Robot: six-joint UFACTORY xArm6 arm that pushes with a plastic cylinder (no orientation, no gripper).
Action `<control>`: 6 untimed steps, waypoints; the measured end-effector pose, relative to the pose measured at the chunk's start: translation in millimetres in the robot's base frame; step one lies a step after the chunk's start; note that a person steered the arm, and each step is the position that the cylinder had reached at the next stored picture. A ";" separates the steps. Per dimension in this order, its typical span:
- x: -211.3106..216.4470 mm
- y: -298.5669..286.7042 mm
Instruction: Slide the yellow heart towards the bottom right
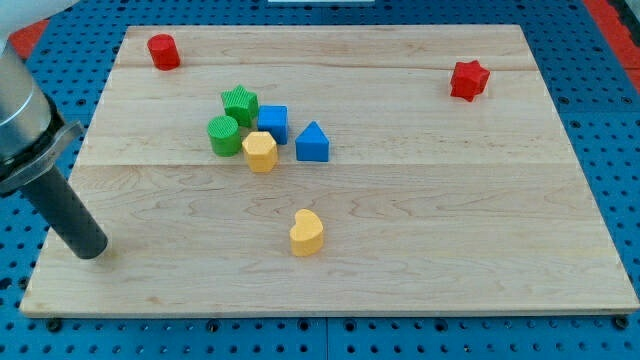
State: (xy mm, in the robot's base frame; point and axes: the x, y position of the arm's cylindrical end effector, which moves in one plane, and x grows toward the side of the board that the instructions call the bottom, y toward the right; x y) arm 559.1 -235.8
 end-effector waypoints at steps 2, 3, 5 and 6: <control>59.3 1.2; 49.9 38.8; 16.5 171.2; -0.5 181.3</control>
State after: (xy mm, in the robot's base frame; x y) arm 558.6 -54.5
